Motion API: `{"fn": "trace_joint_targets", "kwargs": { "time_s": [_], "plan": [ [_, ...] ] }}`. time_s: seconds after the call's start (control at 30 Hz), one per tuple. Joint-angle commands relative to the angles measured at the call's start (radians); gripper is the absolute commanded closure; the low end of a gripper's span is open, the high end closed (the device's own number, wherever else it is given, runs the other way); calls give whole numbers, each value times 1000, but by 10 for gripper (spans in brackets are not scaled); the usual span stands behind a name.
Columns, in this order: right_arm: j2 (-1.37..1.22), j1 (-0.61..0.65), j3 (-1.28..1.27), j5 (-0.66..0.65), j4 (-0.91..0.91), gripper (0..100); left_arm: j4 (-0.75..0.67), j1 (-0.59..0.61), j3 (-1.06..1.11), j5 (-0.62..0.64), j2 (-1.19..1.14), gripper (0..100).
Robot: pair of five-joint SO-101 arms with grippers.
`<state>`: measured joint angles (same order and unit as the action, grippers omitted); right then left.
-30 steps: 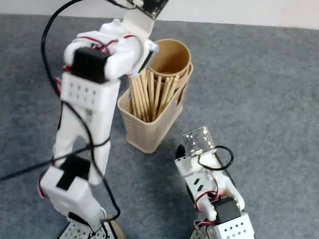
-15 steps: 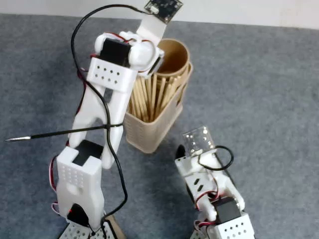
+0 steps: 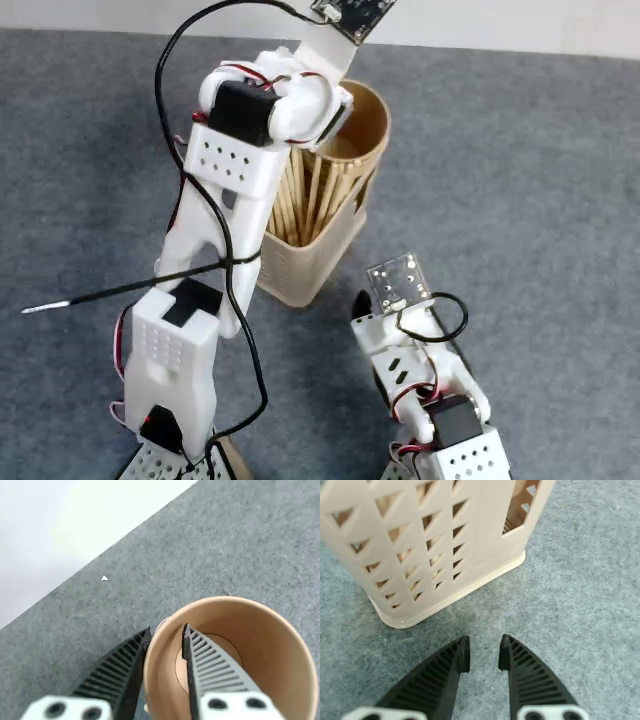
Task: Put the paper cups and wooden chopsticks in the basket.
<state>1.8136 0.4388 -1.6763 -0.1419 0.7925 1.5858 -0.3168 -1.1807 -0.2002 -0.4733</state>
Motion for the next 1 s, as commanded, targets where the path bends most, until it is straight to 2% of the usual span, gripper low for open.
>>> {"fn": "trace_joint_targets", "kwargs": {
  "time_s": [0.0, 0.1, 0.37, 0.5, 0.77, 0.97],
  "plan": [
    [13, -12, -137, 8, 2, 889, 8, -13, -28, 6, 45, 867],
    [13, -10, -137, 8, 2, 889, 52, -13, 4, 6, 10, 867],
    [13, -10, -137, 8, 2, 889, 60, -7, 87, 8, -236, 867],
    [13, -10, -137, 8, 2, 889, 72, 2, -33, 8, -254, 867],
    [13, -10, -137, 8, 2, 889, 152, 15, -414, 3, -209, 864],
    [13, -10, -137, 8, 2, 889, 166, 19, -453, 3, -139, 864]
  ]
}}
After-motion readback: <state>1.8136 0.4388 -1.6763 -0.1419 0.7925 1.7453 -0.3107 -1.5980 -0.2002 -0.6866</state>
